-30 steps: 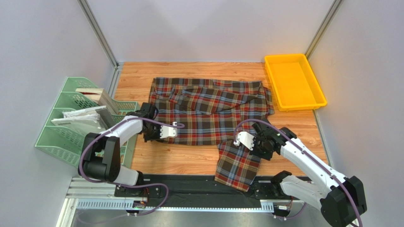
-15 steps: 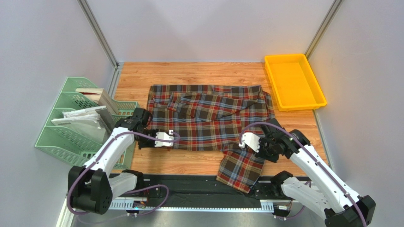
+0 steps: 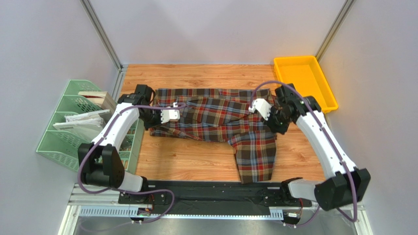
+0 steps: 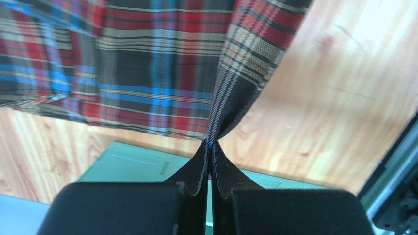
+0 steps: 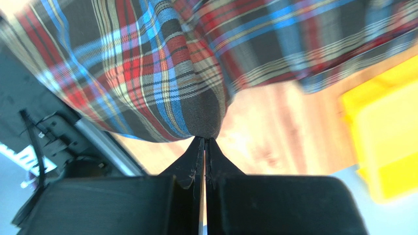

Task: Fold and stack the long sleeve shirts
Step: Fold the shirt

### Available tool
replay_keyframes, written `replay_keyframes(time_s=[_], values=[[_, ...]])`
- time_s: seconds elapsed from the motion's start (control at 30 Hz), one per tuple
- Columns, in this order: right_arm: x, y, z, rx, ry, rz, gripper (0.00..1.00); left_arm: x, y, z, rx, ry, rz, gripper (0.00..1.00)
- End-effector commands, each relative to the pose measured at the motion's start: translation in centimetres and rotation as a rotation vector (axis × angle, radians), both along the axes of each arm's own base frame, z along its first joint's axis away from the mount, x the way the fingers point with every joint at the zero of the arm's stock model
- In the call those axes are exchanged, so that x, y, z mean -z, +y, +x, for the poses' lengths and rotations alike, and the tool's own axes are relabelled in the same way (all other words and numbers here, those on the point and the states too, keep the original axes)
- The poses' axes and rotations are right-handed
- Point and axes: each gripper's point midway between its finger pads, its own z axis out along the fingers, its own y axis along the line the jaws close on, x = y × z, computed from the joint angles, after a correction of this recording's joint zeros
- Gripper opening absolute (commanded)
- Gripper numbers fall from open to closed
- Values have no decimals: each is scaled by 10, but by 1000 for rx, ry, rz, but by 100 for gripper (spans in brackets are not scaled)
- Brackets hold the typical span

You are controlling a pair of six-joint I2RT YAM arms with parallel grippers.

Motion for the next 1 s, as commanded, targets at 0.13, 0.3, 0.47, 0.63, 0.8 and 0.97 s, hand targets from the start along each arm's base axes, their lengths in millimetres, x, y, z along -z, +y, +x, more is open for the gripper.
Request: replay_keyframes(time_s=[0.13, 0.3, 0.47, 0.63, 0.8, 0.97], values=[[-11, 14, 90, -22, -42, 20, 0, 5, 0, 56, -85, 10, -18, 0], [-13, 8, 130, 17, -55, 18, 0, 11, 9, 75, -134, 22, -26, 0], [-6, 8, 148, 20, -38, 6, 0, 17, 10, 85, -159, 29, -36, 0], [0, 8, 158, 36, -27, 4, 0, 29, 14, 93, -189, 42, -16, 0], [-3, 6, 165, 50, -35, 14, 0, 32, 17, 96, -201, 47, -17, 0], [-8, 1, 165, 53, -44, 27, 0, 22, 16, 101, -209, 20, -34, 0]])
